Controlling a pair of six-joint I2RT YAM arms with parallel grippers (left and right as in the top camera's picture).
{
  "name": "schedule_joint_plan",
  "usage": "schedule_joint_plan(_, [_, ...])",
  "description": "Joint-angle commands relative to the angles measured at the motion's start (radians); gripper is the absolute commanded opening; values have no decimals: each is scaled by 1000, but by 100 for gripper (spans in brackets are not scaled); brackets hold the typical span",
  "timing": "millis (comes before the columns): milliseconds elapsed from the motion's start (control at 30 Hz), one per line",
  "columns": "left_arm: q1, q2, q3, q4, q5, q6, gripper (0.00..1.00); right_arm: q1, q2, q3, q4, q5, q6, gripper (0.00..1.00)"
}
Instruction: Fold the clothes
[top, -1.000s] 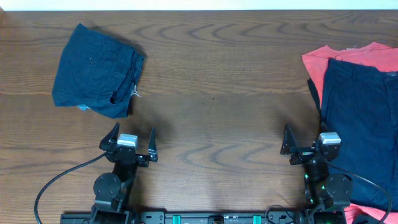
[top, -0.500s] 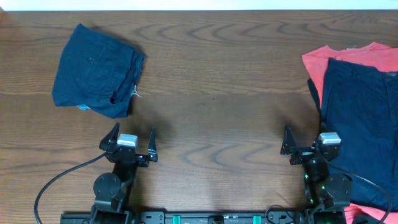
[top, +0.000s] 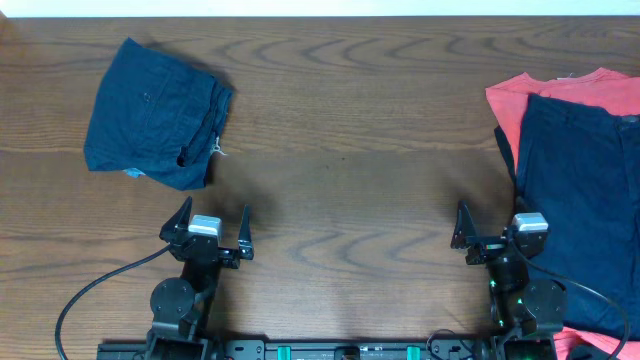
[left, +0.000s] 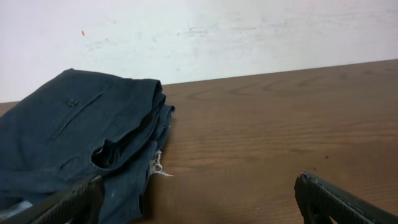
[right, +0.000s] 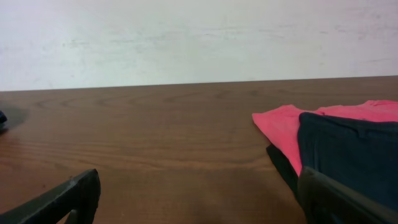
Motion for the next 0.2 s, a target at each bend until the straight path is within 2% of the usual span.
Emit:
schedule_joint_plan(0, [5, -3, -8, -47, -1, -9, 98, -13, -5, -4, 1, -4, -12, 99])
schedule_joint_plan(167, [5, -3, -8, -47, -1, -9, 98, -13, -5, -4, 1, -4, -12, 99])
